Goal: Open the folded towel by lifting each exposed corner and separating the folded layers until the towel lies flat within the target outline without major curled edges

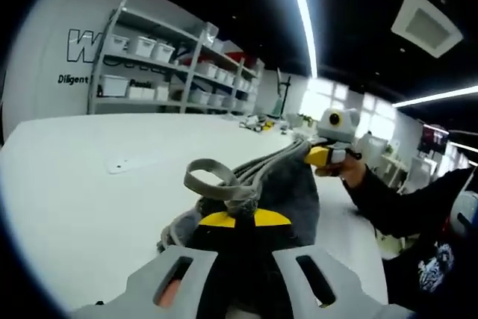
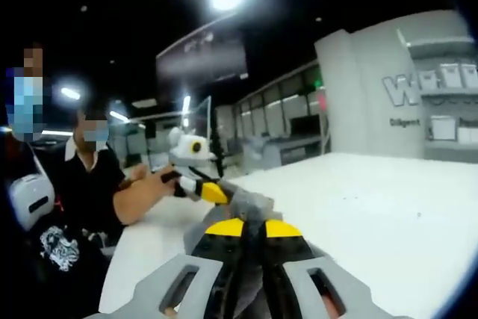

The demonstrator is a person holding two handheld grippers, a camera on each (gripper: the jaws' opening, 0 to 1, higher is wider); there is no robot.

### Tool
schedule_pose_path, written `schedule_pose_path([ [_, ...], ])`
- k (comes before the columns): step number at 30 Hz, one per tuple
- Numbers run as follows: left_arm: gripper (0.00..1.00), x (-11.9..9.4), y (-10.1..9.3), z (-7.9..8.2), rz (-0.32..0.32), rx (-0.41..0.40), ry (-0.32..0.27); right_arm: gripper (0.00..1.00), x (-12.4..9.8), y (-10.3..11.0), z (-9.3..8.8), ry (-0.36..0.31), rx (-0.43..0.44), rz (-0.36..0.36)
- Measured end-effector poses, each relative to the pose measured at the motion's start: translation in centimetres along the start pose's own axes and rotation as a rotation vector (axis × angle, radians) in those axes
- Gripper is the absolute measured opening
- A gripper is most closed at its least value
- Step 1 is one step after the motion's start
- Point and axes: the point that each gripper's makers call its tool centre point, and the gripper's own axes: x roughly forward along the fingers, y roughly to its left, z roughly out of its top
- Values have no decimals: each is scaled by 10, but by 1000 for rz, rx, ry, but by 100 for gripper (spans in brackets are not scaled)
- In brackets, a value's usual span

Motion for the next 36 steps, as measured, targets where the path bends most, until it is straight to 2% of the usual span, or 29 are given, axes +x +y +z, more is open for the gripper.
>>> schedule_pose_path([
  [14, 3, -14, -29, 3, -38, 66, 6, 2, -16, 22, 2, 26, -46, 7],
  [24, 3, -27, -65, -10, -71, 125, 11, 2, -32, 49, -7, 34, -115, 30],
  [30, 3, -32, -69, -19, -71, 149, 18, 2, -39, 62, -16, 42, -151, 40],
  [36, 3, -38, -81, -29, -86, 190, 24, 3, -48, 70, -24, 46, -203, 48],
])
